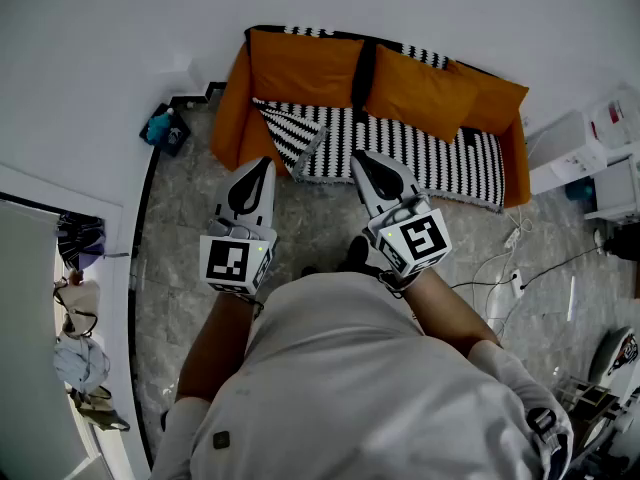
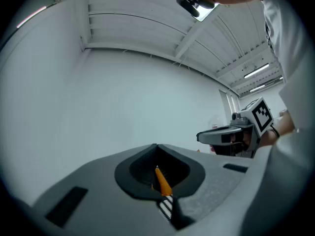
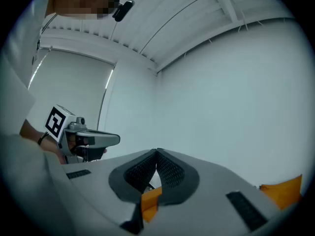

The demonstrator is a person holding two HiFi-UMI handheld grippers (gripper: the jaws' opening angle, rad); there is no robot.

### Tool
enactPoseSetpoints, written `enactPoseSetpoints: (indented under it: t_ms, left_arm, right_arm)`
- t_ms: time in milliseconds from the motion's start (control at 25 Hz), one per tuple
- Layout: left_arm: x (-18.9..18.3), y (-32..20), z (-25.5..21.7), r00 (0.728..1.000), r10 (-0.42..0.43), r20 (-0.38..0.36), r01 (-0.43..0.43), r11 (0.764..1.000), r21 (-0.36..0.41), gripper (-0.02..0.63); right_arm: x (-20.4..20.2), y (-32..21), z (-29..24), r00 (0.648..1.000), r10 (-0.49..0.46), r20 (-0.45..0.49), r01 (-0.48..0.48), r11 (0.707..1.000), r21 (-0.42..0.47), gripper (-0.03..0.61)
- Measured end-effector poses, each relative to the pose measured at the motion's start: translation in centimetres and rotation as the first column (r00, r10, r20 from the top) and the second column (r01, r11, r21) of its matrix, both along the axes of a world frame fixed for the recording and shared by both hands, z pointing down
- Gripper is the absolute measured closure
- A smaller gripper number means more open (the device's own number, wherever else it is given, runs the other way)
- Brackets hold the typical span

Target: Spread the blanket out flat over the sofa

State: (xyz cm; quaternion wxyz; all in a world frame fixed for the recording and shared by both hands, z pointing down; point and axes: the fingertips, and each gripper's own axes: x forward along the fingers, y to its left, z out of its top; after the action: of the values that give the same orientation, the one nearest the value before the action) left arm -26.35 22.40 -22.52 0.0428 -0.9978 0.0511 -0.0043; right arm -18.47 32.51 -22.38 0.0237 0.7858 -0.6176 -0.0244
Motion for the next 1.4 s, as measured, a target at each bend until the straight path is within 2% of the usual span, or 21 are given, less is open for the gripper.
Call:
enactPoseSetpoints:
  t_ms: [560,800,1200,1400]
  left_arm:
    - [-0.5,-1.1,0.6,1.000,-0.030,0.005,0.030,0.999,-0.020,0.604]
    - [0.3,-2.7,1.2,0.998,-0.058,0.017,0.059,0.998,-0.030,0.604]
    - [4.4,-5.5,4.0,0.991,-0.105,0.084,0.109,0.993,-0.041,0.604]
    - [8.4,-8.4,5.6,0.985,-0.135,0.112,0.143,0.988,-0.065,0.604]
  right_arm:
    - [0.1,-0.6,0.4,1.000,-0.017,0.008,0.017,1.000,-0.008,0.552]
    - [1.5,-2.1,1.3,0.999,-0.045,0.028,0.046,0.999,-0.026,0.552]
    - [7.9,-5.7,4.5,0.991,-0.099,0.087,0.103,0.994,-0.047,0.552]
    - [12.7,-8.3,6.4,0.987,-0.116,0.113,0.125,0.990,-0.073,0.552]
